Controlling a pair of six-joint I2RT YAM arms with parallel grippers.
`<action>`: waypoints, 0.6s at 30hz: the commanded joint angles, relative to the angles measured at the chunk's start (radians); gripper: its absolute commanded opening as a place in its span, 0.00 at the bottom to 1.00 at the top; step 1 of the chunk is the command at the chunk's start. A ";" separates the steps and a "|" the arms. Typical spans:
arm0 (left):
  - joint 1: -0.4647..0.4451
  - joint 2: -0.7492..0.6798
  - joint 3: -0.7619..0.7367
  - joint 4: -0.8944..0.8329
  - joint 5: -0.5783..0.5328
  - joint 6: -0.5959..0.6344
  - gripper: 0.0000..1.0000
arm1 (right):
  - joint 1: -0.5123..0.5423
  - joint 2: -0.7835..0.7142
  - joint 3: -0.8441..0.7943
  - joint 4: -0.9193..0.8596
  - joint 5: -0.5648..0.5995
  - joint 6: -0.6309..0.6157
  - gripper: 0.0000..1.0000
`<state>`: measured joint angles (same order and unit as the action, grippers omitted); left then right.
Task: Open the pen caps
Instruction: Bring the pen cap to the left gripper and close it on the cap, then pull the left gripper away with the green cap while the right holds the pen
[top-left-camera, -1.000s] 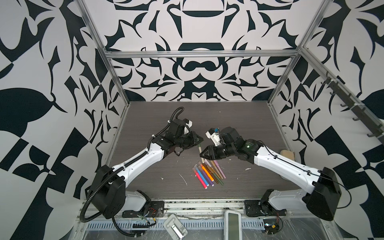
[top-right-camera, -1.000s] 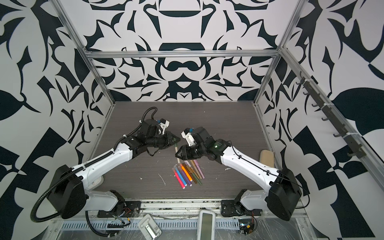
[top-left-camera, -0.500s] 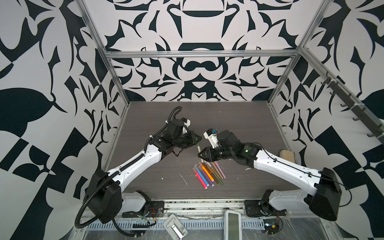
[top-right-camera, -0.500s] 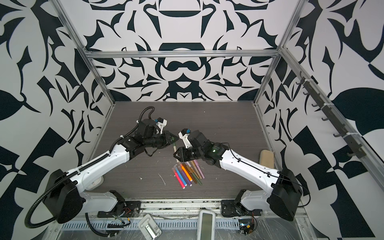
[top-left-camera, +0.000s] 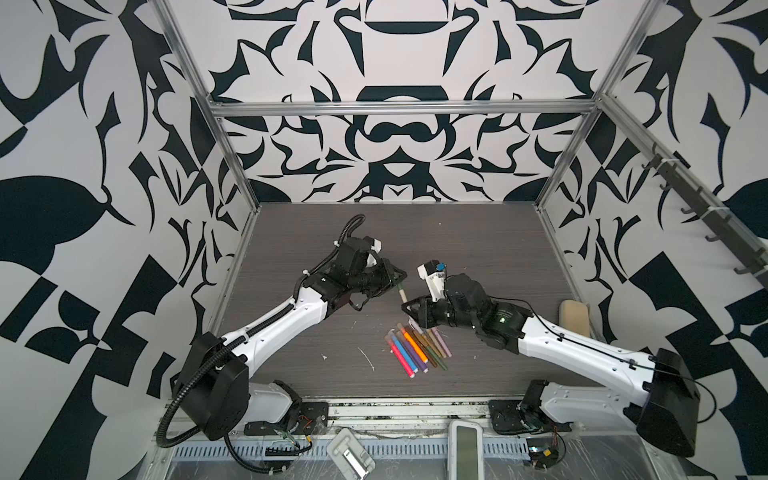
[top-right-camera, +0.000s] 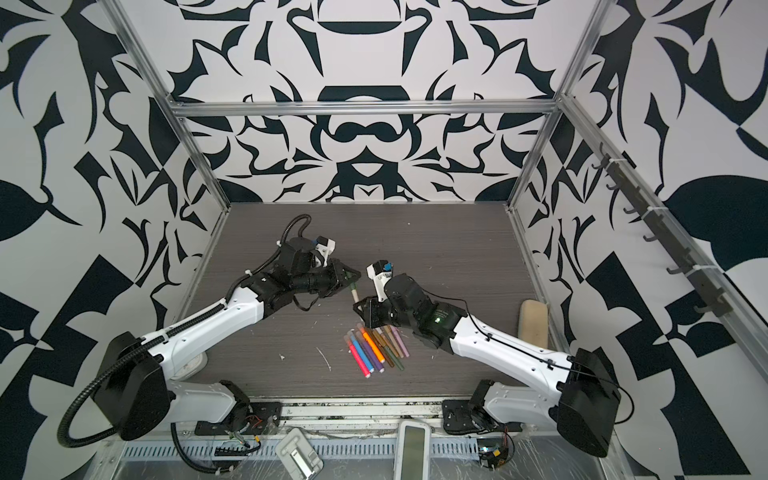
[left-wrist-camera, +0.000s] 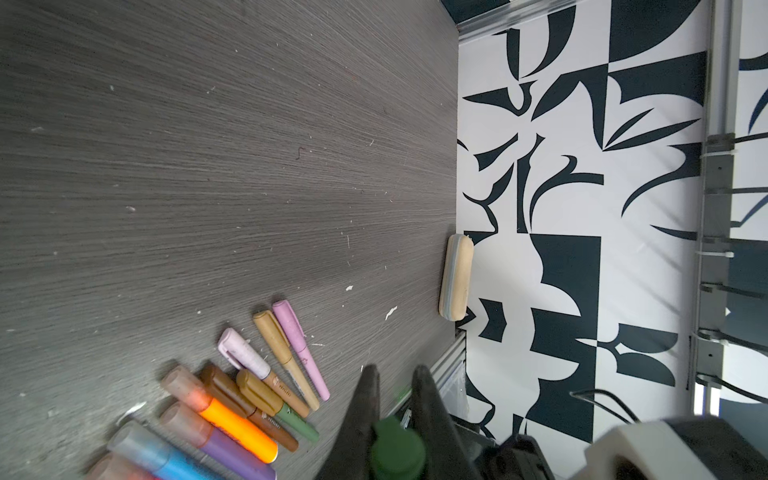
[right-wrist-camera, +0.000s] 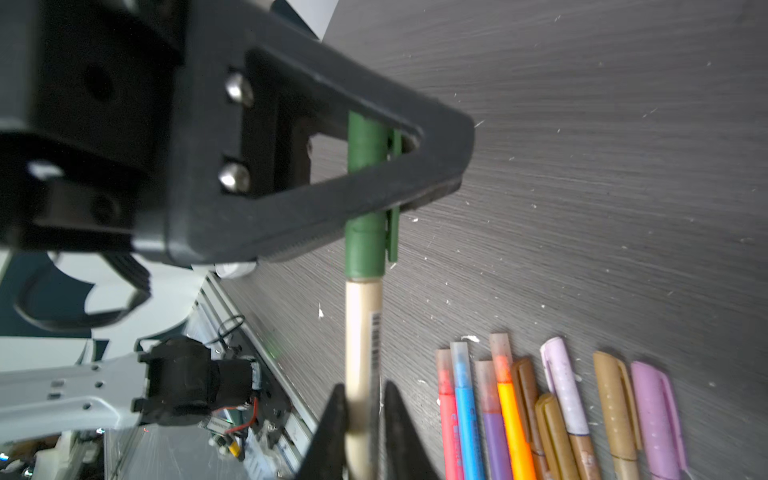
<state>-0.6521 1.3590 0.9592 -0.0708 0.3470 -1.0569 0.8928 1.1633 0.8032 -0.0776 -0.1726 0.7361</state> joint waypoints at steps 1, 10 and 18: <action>-0.001 0.015 -0.005 0.039 0.021 -0.034 0.00 | 0.004 -0.031 -0.012 0.066 0.019 -0.014 0.00; 0.201 0.120 0.174 -0.150 0.035 0.189 0.00 | 0.028 -0.068 -0.077 0.008 0.052 0.001 0.00; 0.392 0.318 0.389 -0.262 0.021 0.319 0.00 | 0.120 -0.132 -0.214 0.059 0.132 0.073 0.00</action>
<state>-0.3218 1.6344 1.3167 -0.2909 0.4866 -0.8181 0.9897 1.0645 0.6136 0.0471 -0.0540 0.7803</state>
